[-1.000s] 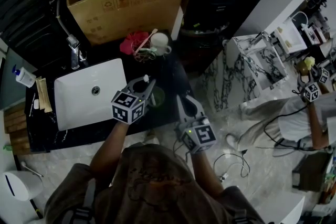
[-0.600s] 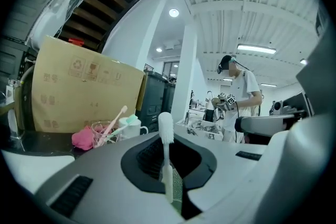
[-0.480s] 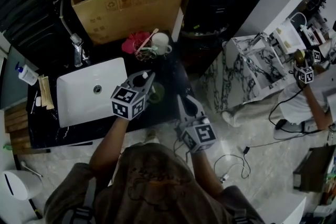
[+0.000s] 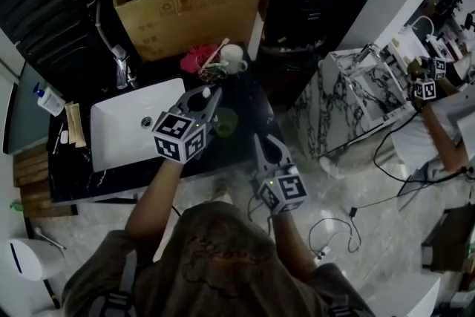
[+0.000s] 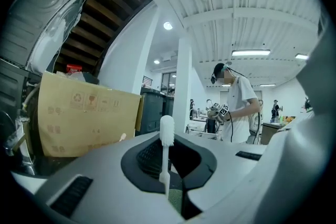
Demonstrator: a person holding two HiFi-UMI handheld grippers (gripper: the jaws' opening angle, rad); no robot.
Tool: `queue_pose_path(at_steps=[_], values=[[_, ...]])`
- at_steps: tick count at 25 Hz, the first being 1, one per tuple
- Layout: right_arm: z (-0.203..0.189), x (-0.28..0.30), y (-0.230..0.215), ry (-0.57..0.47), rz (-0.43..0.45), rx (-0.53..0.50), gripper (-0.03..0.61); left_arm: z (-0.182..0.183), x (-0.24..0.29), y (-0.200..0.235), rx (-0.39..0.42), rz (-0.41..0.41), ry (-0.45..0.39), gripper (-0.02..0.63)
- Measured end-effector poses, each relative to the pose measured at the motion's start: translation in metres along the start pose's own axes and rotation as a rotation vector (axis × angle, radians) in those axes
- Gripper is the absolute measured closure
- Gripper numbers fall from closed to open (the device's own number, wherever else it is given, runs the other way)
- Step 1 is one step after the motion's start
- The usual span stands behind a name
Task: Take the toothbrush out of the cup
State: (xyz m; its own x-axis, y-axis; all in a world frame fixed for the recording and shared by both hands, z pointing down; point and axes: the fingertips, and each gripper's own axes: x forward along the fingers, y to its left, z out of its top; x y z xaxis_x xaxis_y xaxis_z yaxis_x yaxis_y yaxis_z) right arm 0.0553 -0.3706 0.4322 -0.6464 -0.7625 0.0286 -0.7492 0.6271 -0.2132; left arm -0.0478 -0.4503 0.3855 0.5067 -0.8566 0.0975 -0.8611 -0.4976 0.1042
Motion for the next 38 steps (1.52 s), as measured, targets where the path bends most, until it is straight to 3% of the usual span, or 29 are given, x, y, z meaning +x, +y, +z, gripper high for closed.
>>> queue_pose_path(at_steps=[7, 16, 28, 38], values=[[-0.002, -0.038, 0.018, -0.004, 0.006, -0.001, 0.578, 0.028, -0.037, -0.03, 0.008, 0.004, -0.025, 0.614], [-0.016, -0.073, 0.044, 0.031, 0.015, 0.015, 0.578, 0.026, -0.089, -0.066, -0.023, -0.01, -0.011, 0.615], [-0.041, -0.091, 0.096, 0.057, 0.05, 0.041, 0.578, 0.001, -0.16, -0.101, -0.063, -0.038, 0.019, 0.615], [-0.047, -0.124, 0.138, 0.054, 0.027, 0.053, 0.578, -0.031, -0.223, -0.115, -0.091, -0.034, 0.048, 0.615]])
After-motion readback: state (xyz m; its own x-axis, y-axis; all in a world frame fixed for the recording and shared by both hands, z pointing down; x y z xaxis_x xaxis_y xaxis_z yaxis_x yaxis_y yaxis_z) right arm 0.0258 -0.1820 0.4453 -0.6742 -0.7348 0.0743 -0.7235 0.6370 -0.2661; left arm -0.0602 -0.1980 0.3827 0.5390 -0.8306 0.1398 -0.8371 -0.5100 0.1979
